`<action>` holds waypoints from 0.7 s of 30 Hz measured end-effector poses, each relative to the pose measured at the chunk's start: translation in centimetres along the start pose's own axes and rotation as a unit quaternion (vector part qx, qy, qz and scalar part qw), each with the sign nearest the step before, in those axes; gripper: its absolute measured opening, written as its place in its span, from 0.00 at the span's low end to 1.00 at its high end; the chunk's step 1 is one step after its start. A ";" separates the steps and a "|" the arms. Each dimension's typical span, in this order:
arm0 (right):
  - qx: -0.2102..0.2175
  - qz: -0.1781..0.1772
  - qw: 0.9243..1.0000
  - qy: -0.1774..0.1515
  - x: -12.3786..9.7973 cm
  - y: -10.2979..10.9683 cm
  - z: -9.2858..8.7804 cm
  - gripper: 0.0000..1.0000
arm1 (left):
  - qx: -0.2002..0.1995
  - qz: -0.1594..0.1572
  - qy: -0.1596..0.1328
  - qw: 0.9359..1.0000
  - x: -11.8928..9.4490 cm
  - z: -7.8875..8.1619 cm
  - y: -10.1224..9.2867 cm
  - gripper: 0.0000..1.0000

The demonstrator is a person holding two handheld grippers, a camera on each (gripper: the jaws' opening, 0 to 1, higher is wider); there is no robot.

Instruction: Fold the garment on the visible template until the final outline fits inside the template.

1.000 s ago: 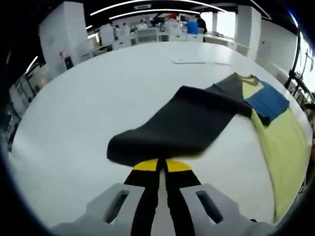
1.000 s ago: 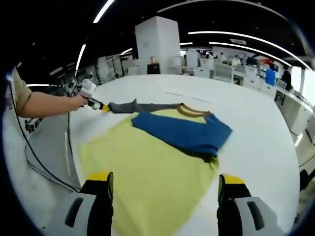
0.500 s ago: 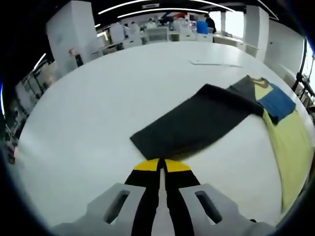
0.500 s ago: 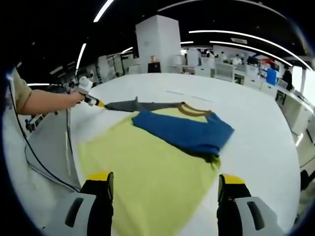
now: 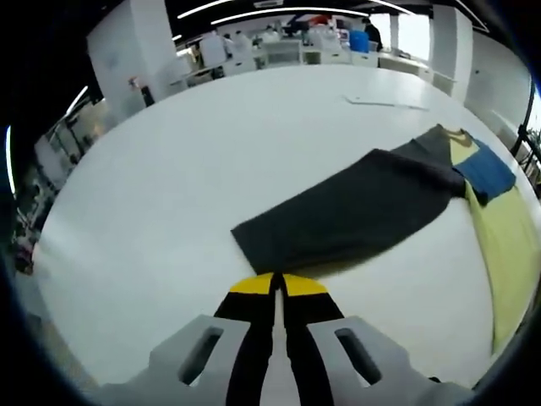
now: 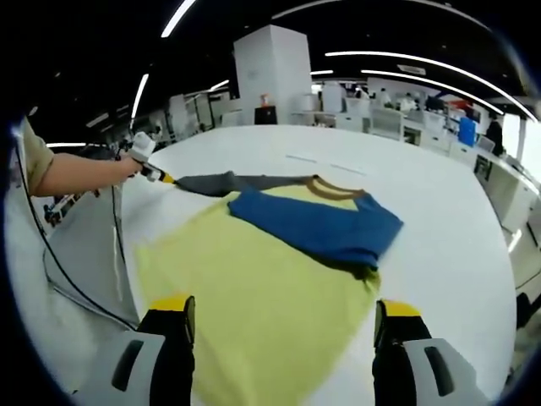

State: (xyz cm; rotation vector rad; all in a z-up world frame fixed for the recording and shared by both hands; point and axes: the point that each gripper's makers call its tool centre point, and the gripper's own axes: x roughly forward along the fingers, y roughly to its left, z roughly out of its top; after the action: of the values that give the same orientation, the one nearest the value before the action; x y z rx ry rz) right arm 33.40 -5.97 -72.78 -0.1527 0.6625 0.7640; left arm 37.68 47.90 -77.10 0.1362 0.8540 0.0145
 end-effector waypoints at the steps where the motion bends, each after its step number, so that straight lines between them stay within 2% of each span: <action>1: 0.000 0.000 1.000 0.000 0.0 0.0 0.0 0.87 | 0.000 0.001 0.002 1.000 0.0 -0.2 0.1 0.00; 5: -0.001 0.002 1.000 0.001 0.0 0.0 0.0 0.86 | -0.004 0.004 0.007 1.000 -0.2 -0.6 0.5 0.00; 16: -0.003 0.003 1.000 0.003 0.1 0.1 0.2 0.86 | -0.006 0.007 0.010 1.000 -0.1 -0.3 1.0 0.00; 18: -0.003 0.002 1.000 0.005 0.1 0.0 0.0 0.86 | -0.043 -0.006 0.013 0.999 -0.1 -0.5 0.5 0.02; 19: -0.003 0.002 1.000 0.006 0.1 0.0 -0.1 0.86 | -0.055 -0.011 0.003 0.998 -0.1 -0.2 0.4 0.04; 21: -0.001 0.002 1.000 0.007 0.2 0.0 -0.3 0.86 | -0.057 -0.004 0.001 0.998 -0.3 0.0 0.7 0.10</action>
State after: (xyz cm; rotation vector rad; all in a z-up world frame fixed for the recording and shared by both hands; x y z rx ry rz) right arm 33.35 -6.02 -73.13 -0.1581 0.6768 0.7685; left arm 37.51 48.56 -76.84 0.0255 0.8527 0.0548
